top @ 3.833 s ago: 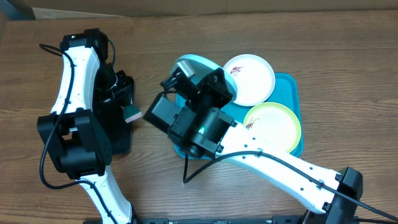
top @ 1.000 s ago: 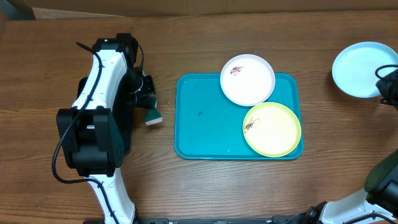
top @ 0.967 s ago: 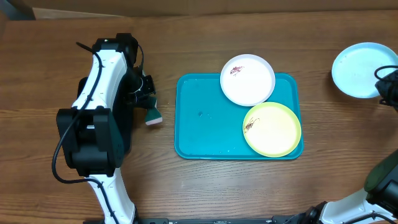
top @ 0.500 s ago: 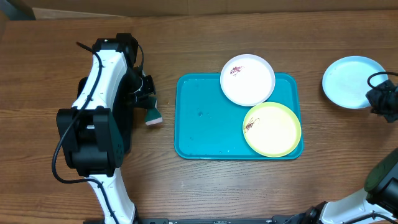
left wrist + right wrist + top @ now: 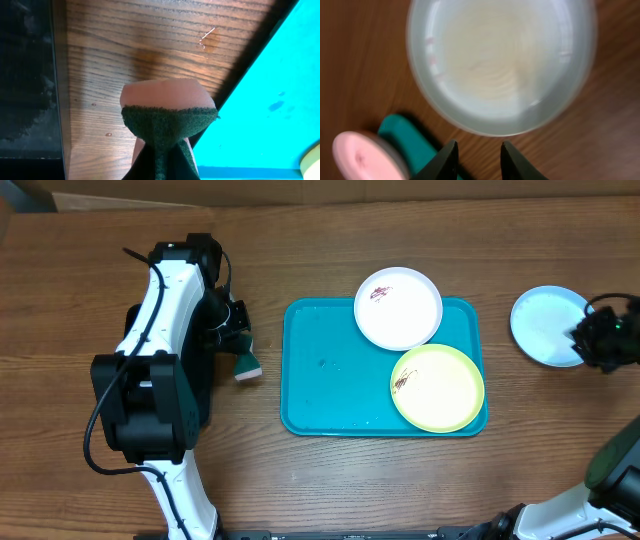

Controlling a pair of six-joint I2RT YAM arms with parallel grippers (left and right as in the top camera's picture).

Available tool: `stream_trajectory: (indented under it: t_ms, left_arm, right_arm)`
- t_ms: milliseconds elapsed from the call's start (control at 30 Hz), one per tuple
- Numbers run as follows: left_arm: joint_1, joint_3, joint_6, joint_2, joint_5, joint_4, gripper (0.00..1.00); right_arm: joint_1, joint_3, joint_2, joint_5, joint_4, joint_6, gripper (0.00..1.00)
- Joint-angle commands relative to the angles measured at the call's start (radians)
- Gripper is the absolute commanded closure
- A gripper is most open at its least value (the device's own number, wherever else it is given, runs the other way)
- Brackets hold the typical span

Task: Clean dirty plates on tray and stack at the side
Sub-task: 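Set the light-blue plate down on the table right of the tray, then reach the right gripper to the white plate's rim and grip it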

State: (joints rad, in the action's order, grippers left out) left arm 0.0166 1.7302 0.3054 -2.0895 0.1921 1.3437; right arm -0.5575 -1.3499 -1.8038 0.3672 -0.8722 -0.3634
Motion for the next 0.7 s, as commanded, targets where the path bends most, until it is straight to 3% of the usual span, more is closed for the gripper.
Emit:
stream_trajectory:
  t_ms: [0, 67, 167, 300, 333, 367, 400, 533, 667]
  left_arm:
    - [0.005, -0.007, -0.021, -0.007, 0.026, -0.006, 0.96]
    - [0.005, -0.007, -0.021, -0.007, 0.039, -0.009, 0.96]
    - [0.005, -0.007, -0.021, -0.007, 0.045, -0.010, 0.96]
    - [0.005, -0.007, -0.022, -0.007, 0.045, -0.003, 0.96]
    - [0.005, -0.007, -0.022, -0.007, 0.045, 0.000, 0.96]
    - [0.005, -0.007, -0.022, -0.007, 0.045, 0.005, 0.96]
    - [0.005, -0.007, -0.022, -0.007, 0.044, 0.008, 0.96]
    - [0.005, -0.007, -0.022, -0.007, 0.045, 0.009, 0.96]
    - [0.005, -0.007, -0.021, -0.007, 0.045, 0.008, 0.96]
  right_arm:
    - [0.091, 0.002, 0.007, 0.241, 0.014, 0.102, 0.50]
    - [0.159, 0.002, 0.007, 0.216, 0.020, 0.120, 0.40]
    - [0.292, 0.002, 0.007, 0.094, 0.048, 0.129, 0.38]
    - [0.454, 0.002, 0.006, -0.118, 0.097, 0.128, 0.26]
    - [0.486, 0.002, 0.006, -0.173, 0.106, 0.127, 0.21]
    - [0.521, 0.002, 0.006, -0.235, 0.115, 0.119, 0.05]
    - [0.547, 0.002, 0.006, -0.283, 0.124, 0.100, 0.00]
    - [0.614, 0.002, 0.006, -0.359, 0.157, 0.036, 0.00]
    - [0.634, 0.003, 0.006, -0.337, 0.160, -0.115, 0.00]
